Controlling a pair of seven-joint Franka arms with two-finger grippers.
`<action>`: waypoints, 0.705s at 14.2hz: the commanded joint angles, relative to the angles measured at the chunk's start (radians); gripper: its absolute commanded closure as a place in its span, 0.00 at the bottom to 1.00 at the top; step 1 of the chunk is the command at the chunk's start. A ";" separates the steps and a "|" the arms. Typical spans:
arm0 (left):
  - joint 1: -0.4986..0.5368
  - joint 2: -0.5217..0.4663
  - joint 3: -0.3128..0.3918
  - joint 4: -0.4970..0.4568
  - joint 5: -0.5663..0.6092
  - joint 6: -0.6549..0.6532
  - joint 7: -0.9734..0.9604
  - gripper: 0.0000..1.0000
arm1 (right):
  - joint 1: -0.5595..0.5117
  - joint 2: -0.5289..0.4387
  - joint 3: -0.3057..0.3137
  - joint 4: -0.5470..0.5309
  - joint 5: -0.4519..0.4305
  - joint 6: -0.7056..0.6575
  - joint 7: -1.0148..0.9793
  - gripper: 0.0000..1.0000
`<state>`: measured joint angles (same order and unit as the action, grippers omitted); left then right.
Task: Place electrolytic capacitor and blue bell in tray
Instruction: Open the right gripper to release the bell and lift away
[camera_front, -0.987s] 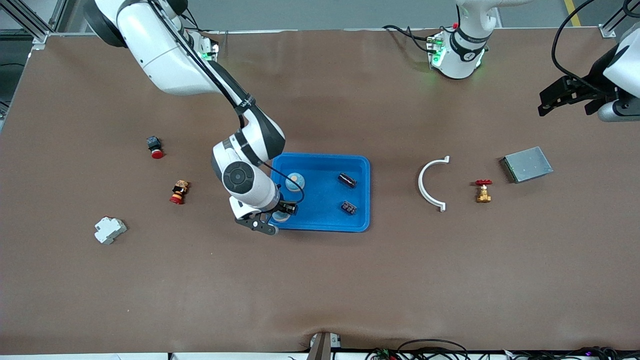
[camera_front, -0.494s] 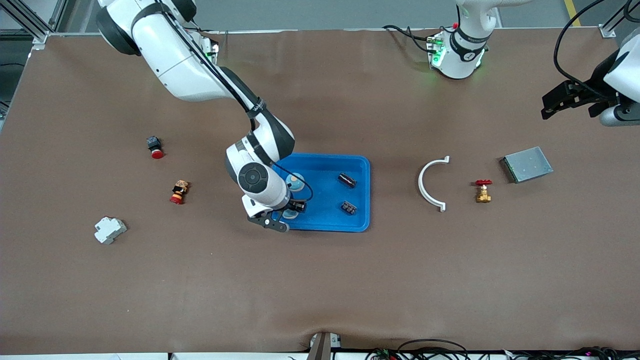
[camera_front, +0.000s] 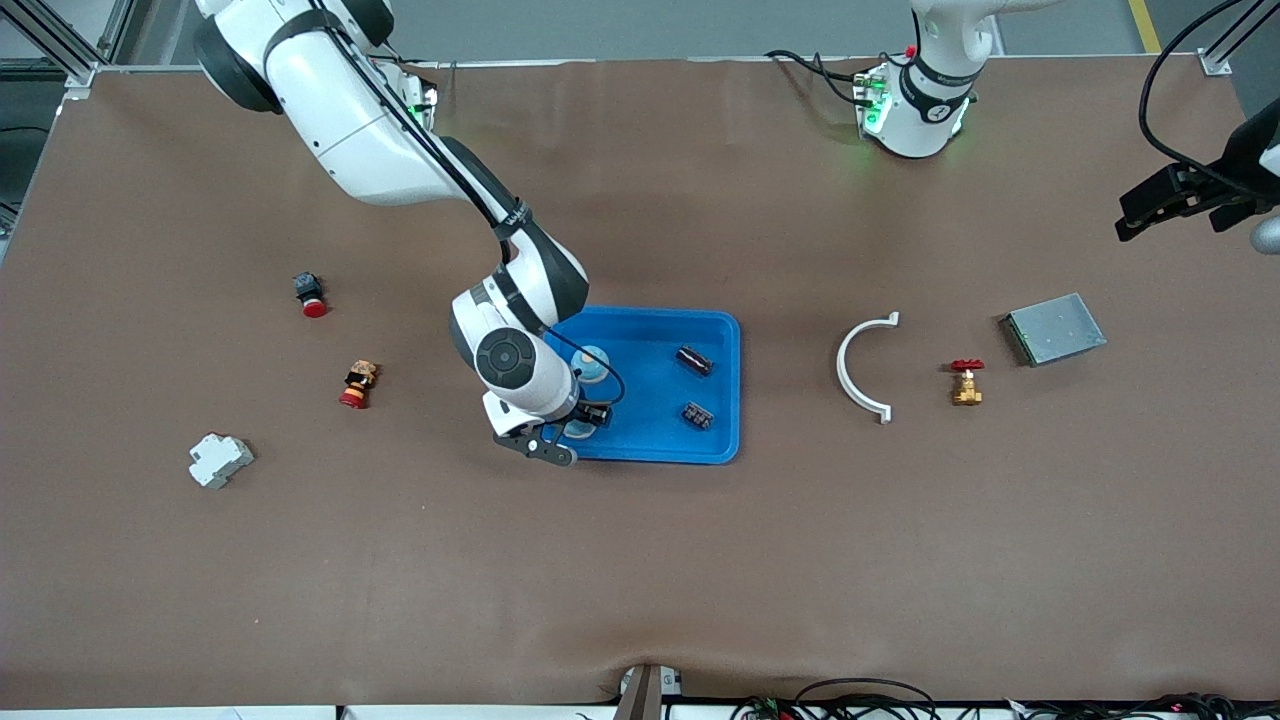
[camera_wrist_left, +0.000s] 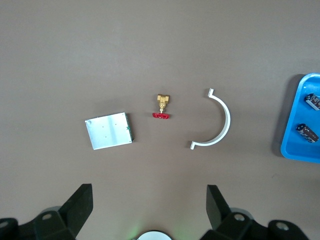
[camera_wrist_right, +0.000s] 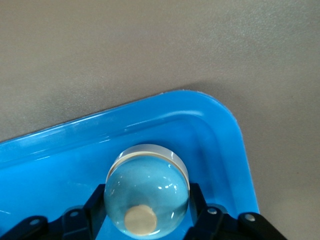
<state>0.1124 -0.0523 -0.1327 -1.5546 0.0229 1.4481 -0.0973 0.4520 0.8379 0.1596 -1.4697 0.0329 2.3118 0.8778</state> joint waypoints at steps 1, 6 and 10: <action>-0.002 -0.029 -0.016 -0.004 0.022 -0.055 -0.004 0.00 | 0.008 0.000 -0.009 0.029 -0.018 -0.015 0.007 0.00; -0.002 -0.040 -0.074 0.007 0.018 -0.037 -0.006 0.00 | -0.004 -0.068 -0.009 0.031 -0.042 -0.133 -0.005 0.00; 0.000 -0.015 -0.068 0.001 0.006 -0.003 -0.004 0.00 | -0.001 -0.178 -0.008 0.029 -0.045 -0.290 -0.007 0.00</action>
<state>0.1062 -0.0757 -0.1995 -1.5492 0.0229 1.4201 -0.1015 0.4512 0.7351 0.1488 -1.4190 -0.0006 2.0943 0.8744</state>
